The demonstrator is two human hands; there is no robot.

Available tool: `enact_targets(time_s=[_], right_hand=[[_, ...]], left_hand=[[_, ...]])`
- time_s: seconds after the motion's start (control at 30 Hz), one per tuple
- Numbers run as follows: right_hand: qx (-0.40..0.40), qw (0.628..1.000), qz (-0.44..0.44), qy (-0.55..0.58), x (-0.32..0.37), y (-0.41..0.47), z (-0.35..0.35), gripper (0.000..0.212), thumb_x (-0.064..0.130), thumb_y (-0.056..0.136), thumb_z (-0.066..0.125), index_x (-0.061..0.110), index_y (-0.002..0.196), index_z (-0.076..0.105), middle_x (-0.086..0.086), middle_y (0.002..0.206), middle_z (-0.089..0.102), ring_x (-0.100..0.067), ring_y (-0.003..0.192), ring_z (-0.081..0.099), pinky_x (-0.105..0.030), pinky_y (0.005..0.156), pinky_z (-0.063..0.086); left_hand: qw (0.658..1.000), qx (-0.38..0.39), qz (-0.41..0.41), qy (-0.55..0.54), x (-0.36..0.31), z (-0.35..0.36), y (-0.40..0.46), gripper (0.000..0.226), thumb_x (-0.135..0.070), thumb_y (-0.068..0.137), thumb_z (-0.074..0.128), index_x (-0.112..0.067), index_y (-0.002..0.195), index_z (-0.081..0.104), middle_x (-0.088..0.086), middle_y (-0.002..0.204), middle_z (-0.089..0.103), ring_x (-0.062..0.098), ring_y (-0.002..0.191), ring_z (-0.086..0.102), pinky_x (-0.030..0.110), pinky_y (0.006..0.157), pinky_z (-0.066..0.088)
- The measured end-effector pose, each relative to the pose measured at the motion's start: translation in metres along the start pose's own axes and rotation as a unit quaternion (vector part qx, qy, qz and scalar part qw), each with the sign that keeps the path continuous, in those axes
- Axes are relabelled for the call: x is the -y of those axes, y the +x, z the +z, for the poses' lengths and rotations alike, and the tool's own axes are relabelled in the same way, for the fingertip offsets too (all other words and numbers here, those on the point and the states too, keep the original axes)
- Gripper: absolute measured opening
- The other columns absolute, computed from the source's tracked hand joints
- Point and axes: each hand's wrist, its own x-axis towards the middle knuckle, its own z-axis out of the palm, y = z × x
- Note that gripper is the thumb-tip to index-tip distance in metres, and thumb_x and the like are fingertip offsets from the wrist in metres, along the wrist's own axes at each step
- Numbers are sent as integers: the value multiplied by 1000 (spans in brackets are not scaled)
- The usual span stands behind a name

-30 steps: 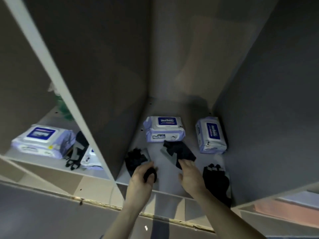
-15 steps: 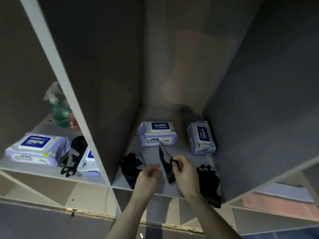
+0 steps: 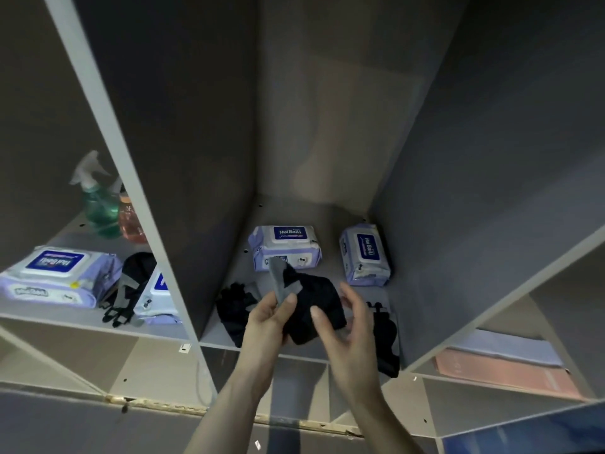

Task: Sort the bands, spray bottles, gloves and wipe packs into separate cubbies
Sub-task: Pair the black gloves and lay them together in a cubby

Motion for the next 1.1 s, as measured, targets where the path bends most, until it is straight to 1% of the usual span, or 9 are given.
enact_targets(time_s=[0.13,0.23,0.37,0.43,0.57,0.7,0.83,0.97,1.1], right_hand=[[82,961,154,213,18,5,-14,47,34,76,74,20,119,63,-2,111,71,-17,109,64,-36,98,49],[122,878,234,398,30,2,-20,44,20,79,63,7,121,62,-14,113,69,-26,108,65,-39,96,50],[217,799,308,469,38,-7,-29,35,28,89,53,8,112,69,-19,120,65,-32,114,62,-49,107,38],[210,803,292,476,37,-9,-30,35,26,91,49,7,110,70,-20,120,65,-33,113,62,-50,104,41],[163,833,245,469,40,-8,-34,37,21,92,46,3,118,64,-21,118,66,-30,107,66,-36,79,59],[157,841,214,471,40,-11,-34,38,18,93,43,4,125,57,-21,122,63,-30,112,63,-33,79,57],[144,823,227,500,38,-11,-32,38,20,96,41,4,126,58,-19,123,63,-30,115,61,-38,90,55],[143,832,243,477,35,-11,-33,37,23,96,42,5,112,69,-19,117,67,-29,109,64,-38,90,54],[103,839,270,461,25,-9,-34,34,21,96,43,3,114,65,-23,115,66,-32,102,67,-40,86,56]], left_hand=[[998,67,3,-11,-11,0,-15,23,-15,93,54,-3,108,66,20,105,70,28,97,67,35,85,51],[994,99,22,-37,-18,3,-25,27,-12,91,54,-7,117,63,18,113,69,29,107,65,34,90,52],[987,145,52,-51,-22,5,-33,39,-2,89,55,-14,126,58,12,118,68,23,110,64,26,86,54],[987,143,64,-33,-20,5,-34,50,2,84,62,-17,130,54,12,118,68,24,110,64,25,83,53],[995,64,70,6,-13,5,-37,84,9,75,69,-26,144,35,18,107,68,22,93,69,31,68,59],[995,30,93,9,-12,7,-40,66,6,80,66,-22,136,46,19,98,70,21,77,70,28,53,57],[994,48,97,25,-17,8,-44,43,2,88,58,-12,128,55,3,99,75,15,69,69,23,50,54],[992,43,95,78,-8,5,-41,41,4,89,57,-12,126,58,-3,90,76,10,70,68,22,52,53],[989,89,66,95,1,1,-37,51,-1,82,67,-24,126,56,-6,96,74,9,82,66,24,58,55]])
